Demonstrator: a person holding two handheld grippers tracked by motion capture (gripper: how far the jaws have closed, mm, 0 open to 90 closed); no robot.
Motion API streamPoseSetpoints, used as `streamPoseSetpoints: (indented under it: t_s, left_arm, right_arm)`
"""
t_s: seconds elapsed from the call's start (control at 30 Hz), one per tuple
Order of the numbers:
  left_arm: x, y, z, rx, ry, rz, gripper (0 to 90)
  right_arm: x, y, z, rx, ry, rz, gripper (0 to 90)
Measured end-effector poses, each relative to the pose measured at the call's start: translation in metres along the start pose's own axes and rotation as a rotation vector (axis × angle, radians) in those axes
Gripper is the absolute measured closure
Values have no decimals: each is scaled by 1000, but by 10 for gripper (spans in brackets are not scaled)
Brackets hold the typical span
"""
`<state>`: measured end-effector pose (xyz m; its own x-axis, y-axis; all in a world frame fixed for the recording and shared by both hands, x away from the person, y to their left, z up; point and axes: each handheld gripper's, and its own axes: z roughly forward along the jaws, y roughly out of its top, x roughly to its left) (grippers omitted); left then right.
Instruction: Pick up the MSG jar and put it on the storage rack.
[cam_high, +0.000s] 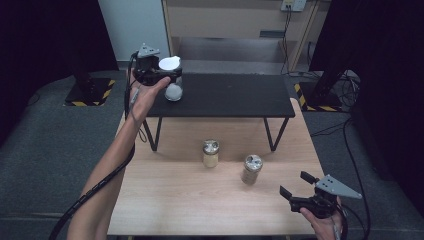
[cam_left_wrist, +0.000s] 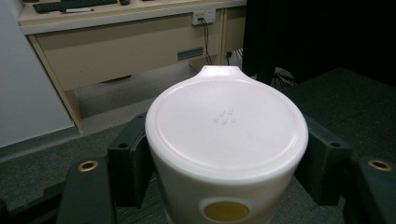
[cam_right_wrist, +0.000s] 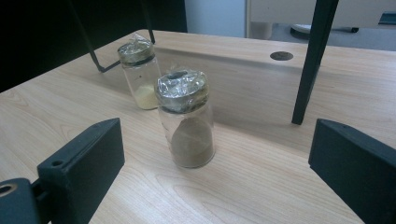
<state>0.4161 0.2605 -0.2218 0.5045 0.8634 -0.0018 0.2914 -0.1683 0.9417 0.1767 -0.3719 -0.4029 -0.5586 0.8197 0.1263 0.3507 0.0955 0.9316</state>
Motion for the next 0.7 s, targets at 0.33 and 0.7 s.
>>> streamPoseSetpoints:
  t_s: [0.33, 0.7]
  left_arm:
    - [2, -4, 1, -27, -10, 0, 72]
    - [0, 2, 0, -25, -34, 17, 60]
  right_arm:
    - [0, 0, -1, -3, 0, 0, 41]
    - [0, 0, -1, -2, -1, -2, 42]
